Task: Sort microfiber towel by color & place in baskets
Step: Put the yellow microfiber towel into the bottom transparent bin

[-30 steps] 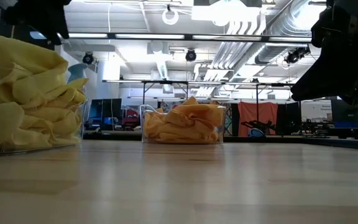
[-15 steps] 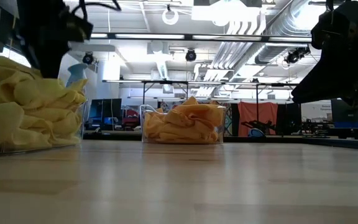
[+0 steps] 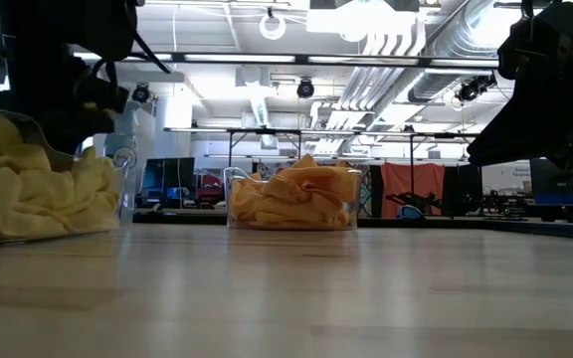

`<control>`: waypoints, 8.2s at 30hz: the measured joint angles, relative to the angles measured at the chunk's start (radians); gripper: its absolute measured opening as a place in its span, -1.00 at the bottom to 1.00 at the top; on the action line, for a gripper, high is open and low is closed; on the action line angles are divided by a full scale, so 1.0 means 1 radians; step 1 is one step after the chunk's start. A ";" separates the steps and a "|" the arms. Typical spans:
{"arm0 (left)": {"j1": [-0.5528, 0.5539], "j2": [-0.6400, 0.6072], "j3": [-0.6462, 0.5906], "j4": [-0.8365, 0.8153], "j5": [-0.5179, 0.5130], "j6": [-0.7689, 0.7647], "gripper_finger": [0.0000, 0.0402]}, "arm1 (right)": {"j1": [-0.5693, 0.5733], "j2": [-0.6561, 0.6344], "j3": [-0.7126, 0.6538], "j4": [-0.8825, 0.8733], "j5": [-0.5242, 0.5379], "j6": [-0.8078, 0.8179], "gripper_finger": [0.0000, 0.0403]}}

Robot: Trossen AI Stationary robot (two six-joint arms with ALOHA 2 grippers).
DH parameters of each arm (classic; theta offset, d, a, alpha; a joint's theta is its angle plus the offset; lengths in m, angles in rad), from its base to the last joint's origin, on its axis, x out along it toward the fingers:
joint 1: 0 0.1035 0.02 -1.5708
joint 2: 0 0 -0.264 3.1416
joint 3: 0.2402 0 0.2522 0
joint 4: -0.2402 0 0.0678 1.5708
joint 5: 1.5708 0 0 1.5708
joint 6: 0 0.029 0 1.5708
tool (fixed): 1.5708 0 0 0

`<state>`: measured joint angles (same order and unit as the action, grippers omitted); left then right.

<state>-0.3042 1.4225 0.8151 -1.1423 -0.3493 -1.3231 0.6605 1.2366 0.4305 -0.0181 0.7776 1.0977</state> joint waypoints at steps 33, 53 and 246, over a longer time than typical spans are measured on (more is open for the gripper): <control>-0.200 -0.296 0.166 -0.062 -0.123 -0.039 -0.44 | 0.000 0.000 0.000 0.000 -0.001 0.001 -0.64; -0.233 -0.240 0.166 -0.170 -0.180 0.023 -0.47 | 0.001 0.000 0.000 0.000 -0.291 0.162 -0.65; 0.103 -0.477 0.143 -0.429 0.293 0.039 -1.00 | 0.051 0.034 -0.204 0.582 -0.027 -0.215 -0.99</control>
<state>-0.2014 0.9459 0.9576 -1.5717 -0.0558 -1.2842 0.7113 1.2705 0.2268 0.5641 0.7506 0.8832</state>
